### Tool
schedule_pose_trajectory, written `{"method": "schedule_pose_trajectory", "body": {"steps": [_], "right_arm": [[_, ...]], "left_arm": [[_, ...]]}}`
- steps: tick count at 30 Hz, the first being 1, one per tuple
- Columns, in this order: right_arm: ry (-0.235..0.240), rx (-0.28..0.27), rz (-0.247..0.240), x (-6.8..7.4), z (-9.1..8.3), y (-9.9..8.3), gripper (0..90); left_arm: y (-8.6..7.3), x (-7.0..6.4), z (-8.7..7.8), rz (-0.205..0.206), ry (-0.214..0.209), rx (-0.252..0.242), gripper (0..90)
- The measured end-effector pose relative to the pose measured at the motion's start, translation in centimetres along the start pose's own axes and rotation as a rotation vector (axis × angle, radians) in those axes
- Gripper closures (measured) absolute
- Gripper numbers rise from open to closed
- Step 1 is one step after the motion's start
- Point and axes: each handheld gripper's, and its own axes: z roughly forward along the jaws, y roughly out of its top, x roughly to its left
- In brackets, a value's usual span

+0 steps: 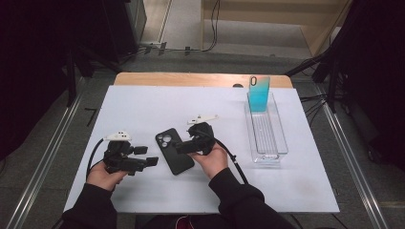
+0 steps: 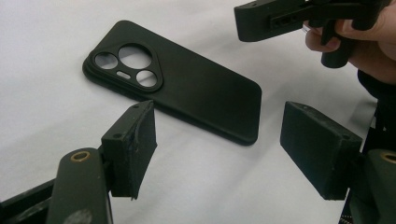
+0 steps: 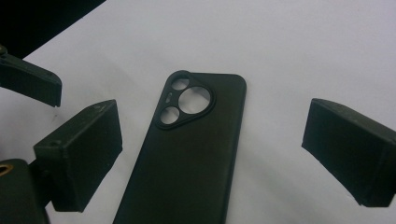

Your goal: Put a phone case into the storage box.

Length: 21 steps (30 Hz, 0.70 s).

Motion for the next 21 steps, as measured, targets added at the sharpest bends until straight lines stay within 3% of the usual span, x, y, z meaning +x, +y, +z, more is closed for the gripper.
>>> {"method": "schedule_pose_trajectory", "body": {"steps": [21], "right_arm": [[-0.021, 0.025, -0.023, 1.7, 2.3, -0.4, 3.2]], "left_arm": [[0.1, 0.1, -0.2, -0.006, 0.004, -0.002, 27.3]]}}
